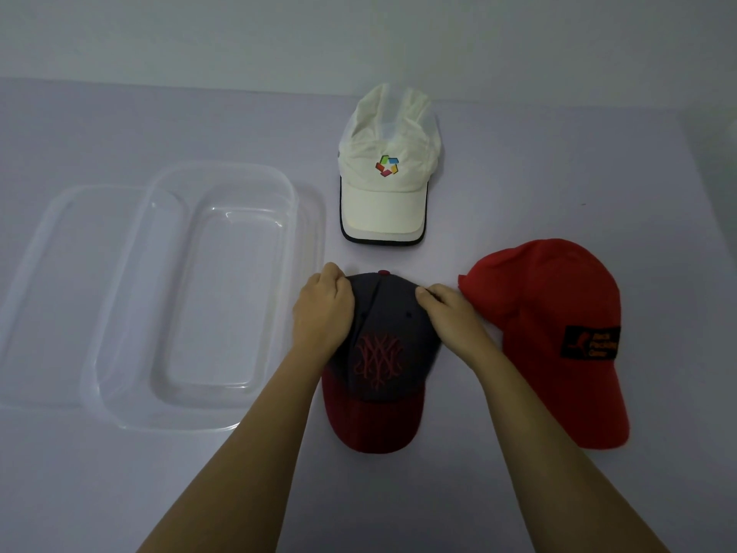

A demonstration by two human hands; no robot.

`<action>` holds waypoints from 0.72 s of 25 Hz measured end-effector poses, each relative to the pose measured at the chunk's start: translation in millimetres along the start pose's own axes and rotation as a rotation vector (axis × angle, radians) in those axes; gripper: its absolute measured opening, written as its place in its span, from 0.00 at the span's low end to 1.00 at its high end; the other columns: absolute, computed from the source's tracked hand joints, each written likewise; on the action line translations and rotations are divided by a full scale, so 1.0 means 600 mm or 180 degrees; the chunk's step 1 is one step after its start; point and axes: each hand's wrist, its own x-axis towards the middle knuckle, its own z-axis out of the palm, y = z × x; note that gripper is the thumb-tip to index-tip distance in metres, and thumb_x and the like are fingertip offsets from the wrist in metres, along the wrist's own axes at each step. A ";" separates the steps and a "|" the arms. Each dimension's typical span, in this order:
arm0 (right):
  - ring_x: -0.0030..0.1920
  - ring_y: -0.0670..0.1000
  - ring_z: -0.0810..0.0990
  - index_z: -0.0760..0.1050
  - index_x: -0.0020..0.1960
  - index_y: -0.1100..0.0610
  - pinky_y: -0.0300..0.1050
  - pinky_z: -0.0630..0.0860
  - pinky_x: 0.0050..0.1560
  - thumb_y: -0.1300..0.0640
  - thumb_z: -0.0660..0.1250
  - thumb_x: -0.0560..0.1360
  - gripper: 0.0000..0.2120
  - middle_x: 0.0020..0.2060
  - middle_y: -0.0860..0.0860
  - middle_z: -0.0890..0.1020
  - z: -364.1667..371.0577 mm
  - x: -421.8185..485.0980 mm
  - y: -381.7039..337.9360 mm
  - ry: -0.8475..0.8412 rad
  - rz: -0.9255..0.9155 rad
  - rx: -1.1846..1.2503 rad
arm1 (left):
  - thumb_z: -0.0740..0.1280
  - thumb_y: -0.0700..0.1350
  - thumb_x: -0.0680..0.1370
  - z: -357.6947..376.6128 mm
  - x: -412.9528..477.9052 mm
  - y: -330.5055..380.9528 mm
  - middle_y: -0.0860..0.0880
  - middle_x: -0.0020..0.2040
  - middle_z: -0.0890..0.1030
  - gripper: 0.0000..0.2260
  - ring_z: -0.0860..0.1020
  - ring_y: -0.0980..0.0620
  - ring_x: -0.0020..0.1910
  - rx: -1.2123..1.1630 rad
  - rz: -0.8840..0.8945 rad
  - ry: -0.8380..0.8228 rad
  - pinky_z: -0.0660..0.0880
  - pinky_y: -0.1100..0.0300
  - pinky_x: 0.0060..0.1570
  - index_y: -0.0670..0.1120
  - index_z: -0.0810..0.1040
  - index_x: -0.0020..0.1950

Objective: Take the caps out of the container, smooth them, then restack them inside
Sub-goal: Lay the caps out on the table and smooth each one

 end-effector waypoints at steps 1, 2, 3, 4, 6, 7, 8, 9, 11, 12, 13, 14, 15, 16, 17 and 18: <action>0.37 0.47 0.71 0.72 0.42 0.56 0.42 0.66 0.37 0.51 0.57 0.79 0.12 0.36 0.50 0.73 0.000 0.002 0.001 -0.0060 0.0039 0.0286 | 0.51 0.41 0.78 0.000 -0.001 0.001 0.44 0.39 0.74 0.10 0.71 0.47 0.38 -0.0035 -0.0002 -0.0002 0.68 0.52 0.40 0.39 0.69 0.43; 0.38 0.47 0.70 0.70 0.41 0.55 0.43 0.65 0.38 0.52 0.57 0.79 0.11 0.36 0.50 0.72 0.001 0.005 0.003 -0.0094 0.0083 0.0545 | 0.51 0.41 0.78 0.000 -0.001 0.002 0.44 0.39 0.74 0.10 0.71 0.47 0.38 -0.0068 -0.0002 -0.0008 0.68 0.53 0.40 0.39 0.70 0.43; 0.38 0.47 0.69 0.69 0.40 0.53 0.43 0.65 0.38 0.53 0.57 0.80 0.11 0.36 0.50 0.72 0.002 0.007 0.006 -0.0092 0.0125 0.0710 | 0.51 0.41 0.78 -0.001 0.000 0.003 0.44 0.40 0.75 0.11 0.71 0.47 0.39 -0.0090 -0.0016 -0.0022 0.68 0.53 0.41 0.39 0.70 0.44; 0.38 0.47 0.69 0.68 0.39 0.53 0.43 0.65 0.38 0.54 0.57 0.80 0.10 0.36 0.49 0.71 0.003 0.011 0.011 -0.0106 0.0185 0.0825 | 0.51 0.41 0.78 -0.002 0.002 0.004 0.44 0.40 0.75 0.11 0.72 0.47 0.39 -0.0122 -0.0054 -0.0059 0.69 0.53 0.41 0.39 0.71 0.44; 0.39 0.48 0.72 0.69 0.41 0.52 0.43 0.67 0.40 0.56 0.58 0.79 0.08 0.38 0.50 0.74 0.004 0.018 0.019 -0.0295 0.0364 0.1070 | 0.52 0.41 0.78 -0.005 0.005 0.006 0.45 0.40 0.76 0.12 0.72 0.49 0.39 -0.0286 -0.0211 -0.0152 0.69 0.54 0.42 0.39 0.74 0.45; 0.42 0.49 0.74 0.71 0.43 0.52 0.44 0.69 0.42 0.57 0.60 0.78 0.05 0.41 0.50 0.77 0.003 0.020 0.021 -0.0416 0.0475 0.1163 | 0.53 0.41 0.78 -0.007 0.006 0.008 0.47 0.39 0.75 0.12 0.72 0.51 0.38 -0.0375 -0.0300 -0.0181 0.70 0.55 0.43 0.38 0.75 0.46; 0.45 0.50 0.76 0.73 0.46 0.51 0.44 0.72 0.46 0.56 0.61 0.78 0.03 0.44 0.51 0.78 0.001 0.021 0.022 -0.0471 0.0521 0.1151 | 0.54 0.41 0.78 -0.008 0.006 0.008 0.48 0.38 0.75 0.12 0.71 0.52 0.37 -0.0422 -0.0363 -0.0193 0.69 0.56 0.42 0.38 0.75 0.46; 0.47 0.50 0.77 0.74 0.50 0.52 0.43 0.73 0.48 0.54 0.62 0.77 0.04 0.47 0.51 0.80 -0.003 0.022 0.020 -0.0431 0.0508 0.1027 | 0.54 0.42 0.78 -0.009 0.007 0.008 0.48 0.37 0.74 0.12 0.71 0.52 0.36 -0.0413 -0.0389 -0.0188 0.69 0.57 0.40 0.38 0.75 0.45; 0.45 0.48 0.77 0.76 0.50 0.55 0.41 0.71 0.45 0.50 0.60 0.77 0.10 0.45 0.50 0.79 -0.009 0.020 0.012 -0.0264 0.0408 0.0571 | 0.56 0.44 0.78 -0.011 0.006 0.008 0.47 0.34 0.73 0.13 0.69 0.53 0.33 -0.0345 -0.0393 -0.0143 0.67 0.59 0.35 0.38 0.73 0.41; 0.42 0.48 0.76 0.76 0.47 0.56 0.43 0.70 0.43 0.48 0.59 0.78 0.13 0.40 0.51 0.78 -0.009 0.019 0.009 -0.0237 0.0322 0.0358 | 0.56 0.45 0.79 -0.011 0.004 0.009 0.47 0.33 0.71 0.13 0.67 0.53 0.31 -0.0343 -0.0408 -0.0103 0.65 0.59 0.33 0.39 0.70 0.39; 0.39 0.50 0.73 0.75 0.42 0.57 0.44 0.67 0.42 0.47 0.57 0.78 0.16 0.37 0.53 0.75 -0.008 0.019 0.007 -0.0226 0.0250 0.0206 | 0.55 0.45 0.79 -0.010 0.002 0.010 0.48 0.32 0.70 0.13 0.66 0.53 0.30 -0.0370 -0.0428 -0.0052 0.64 0.59 0.32 0.40 0.67 0.37; 0.38 0.52 0.71 0.73 0.40 0.57 0.46 0.66 0.41 0.46 0.57 0.78 0.17 0.36 0.54 0.73 -0.004 0.020 0.004 -0.0191 0.0217 0.0130 | 0.54 0.45 0.80 -0.009 0.001 0.011 0.48 0.31 0.69 0.13 0.66 0.53 0.30 -0.0398 -0.0449 -0.0001 0.64 0.58 0.31 0.41 0.65 0.37; 0.38 0.52 0.71 0.72 0.40 0.58 0.46 0.66 0.41 0.46 0.56 0.79 0.17 0.36 0.55 0.73 -0.002 0.020 0.000 -0.0125 0.0221 0.0100 | 0.53 0.46 0.80 -0.007 -0.001 0.013 0.48 0.31 0.69 0.13 0.66 0.53 0.30 -0.0409 -0.0451 0.0047 0.63 0.58 0.30 0.42 0.64 0.37; 0.39 0.51 0.72 0.72 0.41 0.59 0.45 0.67 0.41 0.46 0.56 0.79 0.17 0.37 0.54 0.74 -0.001 0.021 -0.005 -0.0058 0.0228 0.0093 | 0.52 0.46 0.80 -0.006 -0.004 0.016 0.48 0.31 0.69 0.13 0.66 0.53 0.29 -0.0411 -0.0436 0.0085 0.63 0.58 0.30 0.43 0.63 0.37; 0.40 0.49 0.73 0.73 0.44 0.59 0.44 0.68 0.41 0.47 0.56 0.79 0.17 0.40 0.52 0.75 0.000 0.018 -0.008 0.0006 0.0213 0.0103 | 0.52 0.46 0.81 -0.008 -0.006 0.019 0.48 0.31 0.69 0.14 0.66 0.53 0.30 -0.0419 -0.0396 0.0127 0.63 0.57 0.30 0.43 0.64 0.38; 0.42 0.46 0.74 0.74 0.48 0.58 0.40 0.70 0.41 0.47 0.56 0.79 0.15 0.44 0.51 0.76 -0.001 0.011 -0.013 0.0117 0.0150 0.0110 | 0.51 0.47 0.81 -0.011 -0.008 0.022 0.49 0.32 0.70 0.14 0.67 0.53 0.31 -0.0446 -0.0340 0.0177 0.64 0.57 0.32 0.43 0.65 0.39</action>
